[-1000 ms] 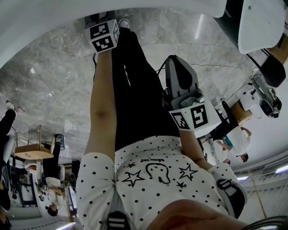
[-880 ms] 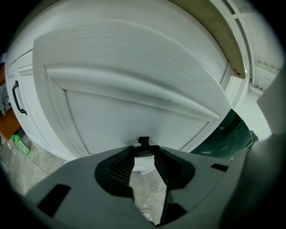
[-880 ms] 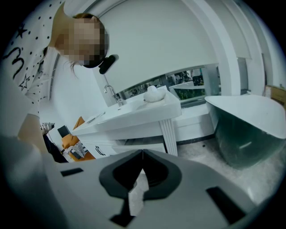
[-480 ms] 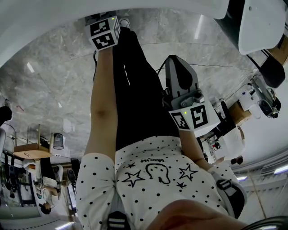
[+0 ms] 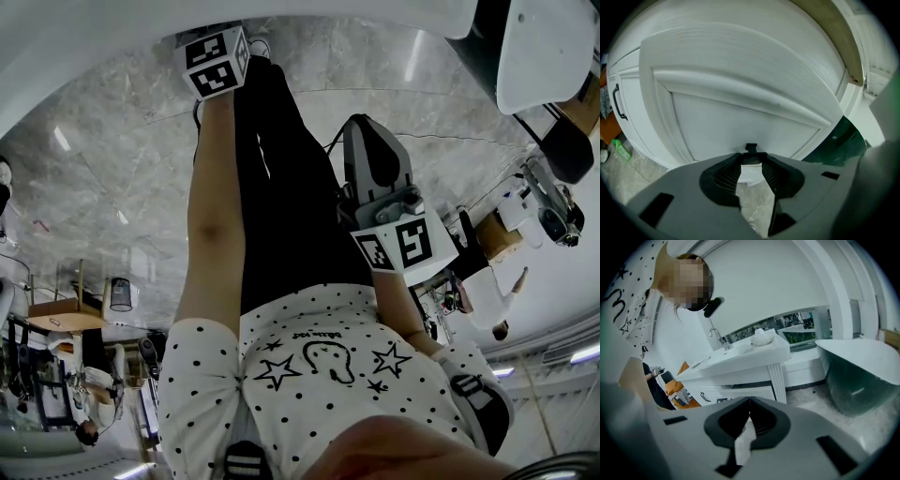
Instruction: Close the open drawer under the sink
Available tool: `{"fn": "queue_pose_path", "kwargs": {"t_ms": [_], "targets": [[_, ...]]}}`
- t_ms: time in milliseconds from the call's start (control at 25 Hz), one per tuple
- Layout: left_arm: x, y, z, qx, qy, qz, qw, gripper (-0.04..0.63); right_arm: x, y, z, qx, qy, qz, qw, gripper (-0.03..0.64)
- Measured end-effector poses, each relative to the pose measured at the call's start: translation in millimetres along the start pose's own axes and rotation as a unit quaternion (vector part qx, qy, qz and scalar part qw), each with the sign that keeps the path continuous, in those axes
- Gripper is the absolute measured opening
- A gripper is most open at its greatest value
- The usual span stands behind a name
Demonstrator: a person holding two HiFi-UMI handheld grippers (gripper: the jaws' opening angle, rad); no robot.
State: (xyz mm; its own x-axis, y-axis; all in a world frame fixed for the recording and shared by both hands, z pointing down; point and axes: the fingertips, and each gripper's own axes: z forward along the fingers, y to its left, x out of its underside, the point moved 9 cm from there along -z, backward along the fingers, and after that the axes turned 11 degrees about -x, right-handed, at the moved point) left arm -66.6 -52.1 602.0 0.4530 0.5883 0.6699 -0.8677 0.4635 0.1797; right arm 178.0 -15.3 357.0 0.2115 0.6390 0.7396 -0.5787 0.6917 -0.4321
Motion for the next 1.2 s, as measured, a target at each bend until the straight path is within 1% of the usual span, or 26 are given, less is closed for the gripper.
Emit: {"fn": "queue_pose_path", "kwargs": {"t_ms": [1200], "targets": [[-3.6,-2.5,4.7,0.001,-0.006,-0.011,0.9999,0.137,2.9,-0.8,-2.8,0.002,0.001,0.001,1.0,0.014]]}}
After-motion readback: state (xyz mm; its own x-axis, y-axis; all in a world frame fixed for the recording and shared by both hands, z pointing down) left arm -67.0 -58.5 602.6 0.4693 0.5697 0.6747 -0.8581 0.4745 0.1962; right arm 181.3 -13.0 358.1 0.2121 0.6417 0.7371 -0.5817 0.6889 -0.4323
